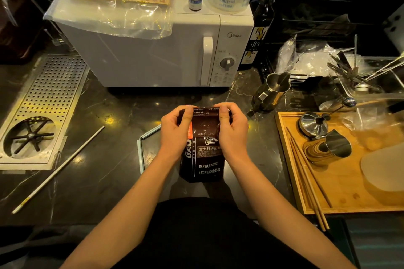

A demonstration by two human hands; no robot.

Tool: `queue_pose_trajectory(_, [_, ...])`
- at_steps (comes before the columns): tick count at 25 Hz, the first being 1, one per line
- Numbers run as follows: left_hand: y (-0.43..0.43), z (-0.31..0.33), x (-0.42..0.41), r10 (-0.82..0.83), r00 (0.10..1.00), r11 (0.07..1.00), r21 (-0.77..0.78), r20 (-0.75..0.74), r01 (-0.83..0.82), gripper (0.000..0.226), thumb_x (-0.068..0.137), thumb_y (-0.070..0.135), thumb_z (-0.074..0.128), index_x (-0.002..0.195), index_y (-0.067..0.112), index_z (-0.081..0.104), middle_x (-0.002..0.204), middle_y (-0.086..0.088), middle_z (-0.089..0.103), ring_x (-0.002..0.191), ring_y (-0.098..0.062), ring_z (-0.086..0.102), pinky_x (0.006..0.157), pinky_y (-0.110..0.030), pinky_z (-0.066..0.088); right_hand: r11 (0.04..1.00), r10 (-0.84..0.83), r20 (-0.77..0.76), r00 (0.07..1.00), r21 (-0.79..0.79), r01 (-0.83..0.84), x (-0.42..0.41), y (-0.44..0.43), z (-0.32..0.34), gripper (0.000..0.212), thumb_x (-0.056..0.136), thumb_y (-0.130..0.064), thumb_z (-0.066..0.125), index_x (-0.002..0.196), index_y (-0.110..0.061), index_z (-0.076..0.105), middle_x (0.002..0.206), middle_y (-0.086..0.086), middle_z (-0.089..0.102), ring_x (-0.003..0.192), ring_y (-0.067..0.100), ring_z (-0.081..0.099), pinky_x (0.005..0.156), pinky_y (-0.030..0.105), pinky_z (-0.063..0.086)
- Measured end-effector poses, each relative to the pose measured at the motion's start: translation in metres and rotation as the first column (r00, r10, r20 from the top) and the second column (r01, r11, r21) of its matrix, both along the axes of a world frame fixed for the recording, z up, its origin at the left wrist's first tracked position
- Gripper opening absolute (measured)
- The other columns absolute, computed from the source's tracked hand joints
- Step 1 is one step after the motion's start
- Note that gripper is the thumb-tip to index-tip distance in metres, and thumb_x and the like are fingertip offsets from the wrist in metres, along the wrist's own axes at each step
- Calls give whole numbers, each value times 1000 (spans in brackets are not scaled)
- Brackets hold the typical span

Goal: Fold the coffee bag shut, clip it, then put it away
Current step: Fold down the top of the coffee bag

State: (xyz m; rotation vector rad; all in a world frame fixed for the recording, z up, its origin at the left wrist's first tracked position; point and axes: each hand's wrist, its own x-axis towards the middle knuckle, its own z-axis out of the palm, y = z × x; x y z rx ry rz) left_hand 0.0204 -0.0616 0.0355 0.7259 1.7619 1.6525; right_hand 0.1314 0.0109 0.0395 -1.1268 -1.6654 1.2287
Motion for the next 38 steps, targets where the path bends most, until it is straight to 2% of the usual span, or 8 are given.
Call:
queue_pose_trajectory(3, [-9,11,-19,-96,937,995,-31,-335,91,11,88,18,68,97,16,75,92,9,73,91,-7,69,83,-26,55,973,175,123,977,128,-190,18,12,14,11,96,-17,59,98,-15,70,90,-7,71,89,6,66,81,26,54])
queue_pose_trajectory(6, [-10,26,-30,-212,851,977,-77,-481,200,10,83,16,73,92,17,76,88,9,72,86,-7,68,79,-21,53,908,282,258,924,241,-344,25,19,26,10,89,-15,68,97,-12,72,92,-8,70,89,4,64,82,22,52])
queue_pose_trajectory(9, [-11,33,-28,-250,829,968,-95,-500,234,9,82,15,74,90,15,75,86,6,72,83,-8,67,76,-22,54,876,318,275,907,280,-392,17,19,28,6,86,-10,69,91,-11,72,88,-6,68,86,7,63,81,27,52])
queue_pose_trajectory(14, [-13,28,-25,-245,814,967,-67,-527,247,12,80,20,76,91,14,76,85,3,71,83,-9,67,77,-21,51,908,220,304,927,282,-308,7,9,22,9,83,-13,65,83,-22,68,83,-14,64,82,10,63,75,43,53])
queue_pose_trajectory(20, [-12,28,-22,-227,805,970,-50,-548,239,5,82,15,73,84,10,75,80,3,67,78,-9,64,74,-22,49,938,217,195,956,229,-260,18,4,24,7,85,-10,70,87,-15,74,85,-6,72,85,6,66,80,26,53])
queue_pose_trajectory(24, [-12,28,-21,-248,798,964,-62,-549,257,4,82,13,73,83,9,75,81,2,67,79,-9,63,74,-20,48,944,198,221,955,218,-247,20,2,22,8,87,-7,66,83,-13,69,78,-9,66,79,3,62,73,18,47])
queue_pose_trajectory(31, [-19,29,-26,-224,829,972,-62,-512,224,8,81,17,75,88,13,76,85,4,71,83,-10,67,76,-19,52,949,209,155,966,205,-238,27,4,22,8,87,-9,69,90,-16,73,87,-6,70,85,5,66,78,18,50])
queue_pose_trajectory(38, [-25,27,-31,-199,895,980,-95,-399,175,9,81,16,75,90,20,76,86,8,74,82,-11,69,77,-25,55,981,134,114,984,125,-148,28,4,18,11,86,-8,69,83,-19,69,78,-11,66,75,6,64,70,25,53])
